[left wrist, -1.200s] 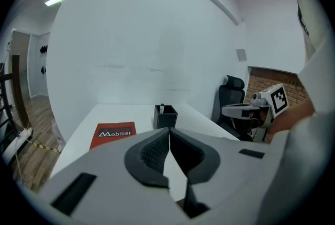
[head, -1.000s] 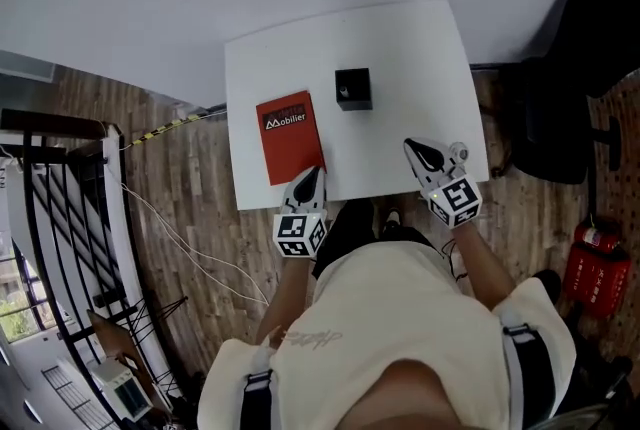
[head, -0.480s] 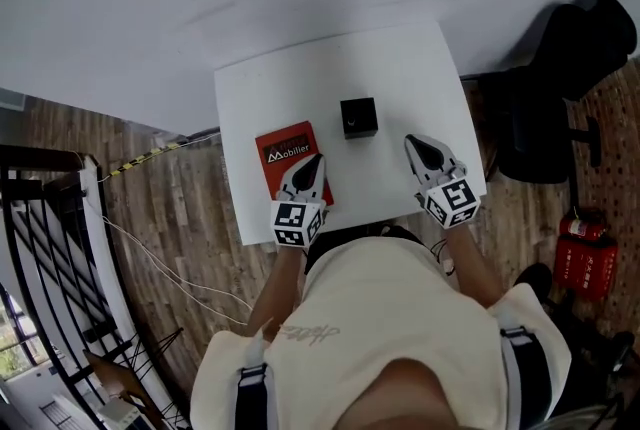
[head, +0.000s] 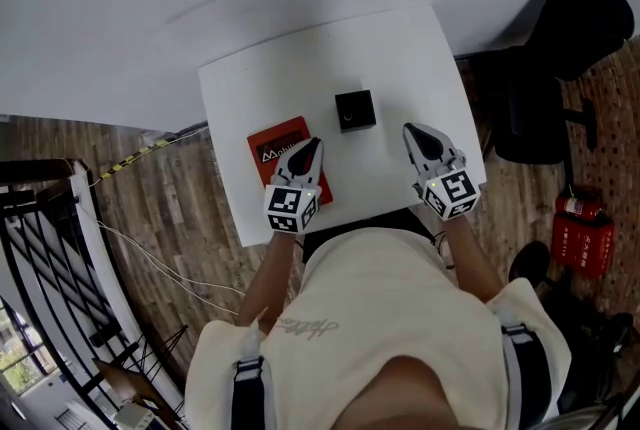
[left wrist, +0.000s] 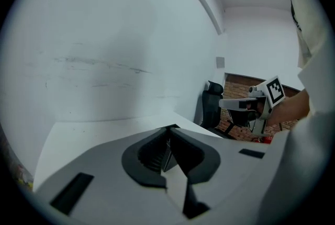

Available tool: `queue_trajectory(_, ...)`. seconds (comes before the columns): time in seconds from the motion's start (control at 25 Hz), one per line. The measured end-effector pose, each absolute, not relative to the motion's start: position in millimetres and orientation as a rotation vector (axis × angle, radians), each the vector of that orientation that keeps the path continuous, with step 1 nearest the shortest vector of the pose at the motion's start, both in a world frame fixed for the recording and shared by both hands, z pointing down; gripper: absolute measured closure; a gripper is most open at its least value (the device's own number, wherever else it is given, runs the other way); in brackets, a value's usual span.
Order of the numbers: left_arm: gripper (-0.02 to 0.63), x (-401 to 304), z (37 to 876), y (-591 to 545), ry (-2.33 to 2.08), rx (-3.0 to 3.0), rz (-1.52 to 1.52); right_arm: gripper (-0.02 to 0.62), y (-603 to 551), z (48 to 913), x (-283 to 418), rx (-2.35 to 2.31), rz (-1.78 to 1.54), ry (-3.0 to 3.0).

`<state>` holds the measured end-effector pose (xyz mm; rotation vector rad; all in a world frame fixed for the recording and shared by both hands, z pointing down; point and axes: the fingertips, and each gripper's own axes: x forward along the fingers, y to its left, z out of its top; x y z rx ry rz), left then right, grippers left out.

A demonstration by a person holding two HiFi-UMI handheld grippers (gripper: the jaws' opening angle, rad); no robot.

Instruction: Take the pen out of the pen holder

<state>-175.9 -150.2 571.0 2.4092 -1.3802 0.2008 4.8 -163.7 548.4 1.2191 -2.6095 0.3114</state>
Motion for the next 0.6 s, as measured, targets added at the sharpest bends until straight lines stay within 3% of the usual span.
queue_trajectory(0.32,0.583,-162.4,571.4,-151.9,-1.449,2.344,0.256,0.588,-177.2,551.5,7.3,1.083,0.295,-2.674)
queue_trajectory(0.6,0.503,-146.3,577.1,-158.2,-1.439,2.357,0.315,0.588,-183.0,558.6,14.5,1.049,0.306,-2.693)
